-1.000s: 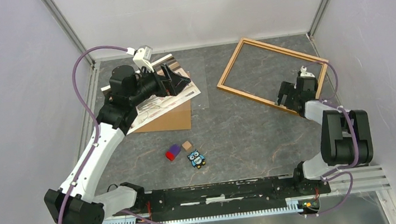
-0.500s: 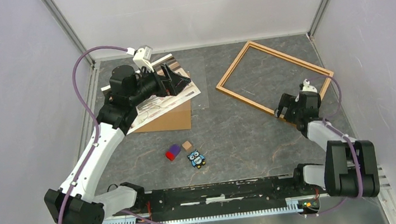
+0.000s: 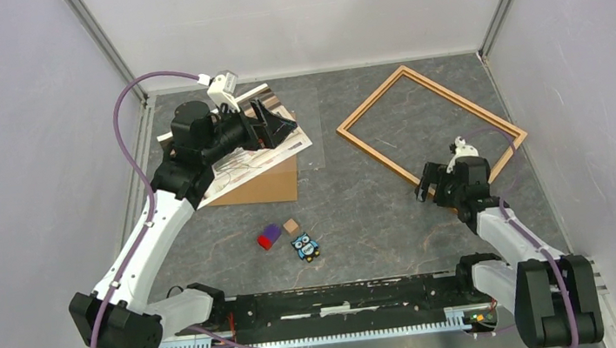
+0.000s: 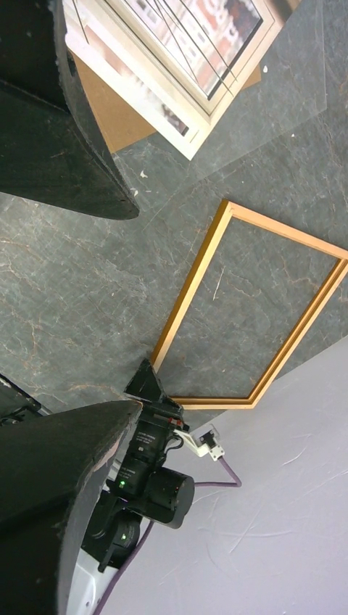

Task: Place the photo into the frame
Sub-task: Move the photo frame to the center of the board.

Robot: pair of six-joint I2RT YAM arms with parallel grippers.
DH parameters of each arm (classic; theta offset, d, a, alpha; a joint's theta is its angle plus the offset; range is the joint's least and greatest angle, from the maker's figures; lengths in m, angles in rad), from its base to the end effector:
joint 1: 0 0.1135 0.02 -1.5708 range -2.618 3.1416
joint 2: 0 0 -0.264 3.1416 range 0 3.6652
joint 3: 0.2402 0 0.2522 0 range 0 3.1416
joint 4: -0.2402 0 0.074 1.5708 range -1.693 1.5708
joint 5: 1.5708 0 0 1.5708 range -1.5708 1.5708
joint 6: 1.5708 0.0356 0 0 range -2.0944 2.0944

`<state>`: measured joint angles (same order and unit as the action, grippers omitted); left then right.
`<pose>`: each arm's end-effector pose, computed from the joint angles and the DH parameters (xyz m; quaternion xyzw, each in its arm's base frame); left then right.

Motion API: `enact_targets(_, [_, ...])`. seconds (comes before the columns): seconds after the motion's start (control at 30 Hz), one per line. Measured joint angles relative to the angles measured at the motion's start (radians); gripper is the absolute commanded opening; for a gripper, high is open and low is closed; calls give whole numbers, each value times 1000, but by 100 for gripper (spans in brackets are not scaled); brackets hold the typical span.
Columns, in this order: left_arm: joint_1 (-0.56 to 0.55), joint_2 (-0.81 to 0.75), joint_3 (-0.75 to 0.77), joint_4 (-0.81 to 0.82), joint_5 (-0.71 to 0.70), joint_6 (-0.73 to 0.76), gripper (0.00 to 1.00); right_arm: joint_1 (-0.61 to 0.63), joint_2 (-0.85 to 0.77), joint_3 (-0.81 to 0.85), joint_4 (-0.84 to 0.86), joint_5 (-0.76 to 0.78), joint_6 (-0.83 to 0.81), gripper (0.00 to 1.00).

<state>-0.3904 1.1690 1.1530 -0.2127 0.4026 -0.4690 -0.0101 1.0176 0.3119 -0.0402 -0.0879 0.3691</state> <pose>0.2412 -0.1144 0.3883 0.0941 0.7716 -0.3962 0.4886 0.1871 0.0012 0.1506 0.1552 0.9022 0.1111 0.3868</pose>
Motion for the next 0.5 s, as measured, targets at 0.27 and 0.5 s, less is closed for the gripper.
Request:
enact_targets(0.27, [-2,5,0,0,0,0,100,143,45,157,-150,85,-81,98])
enact_targets(0.5, [-70,54,1,-26,-8,0,100,352,249,342,29,15,37,98])
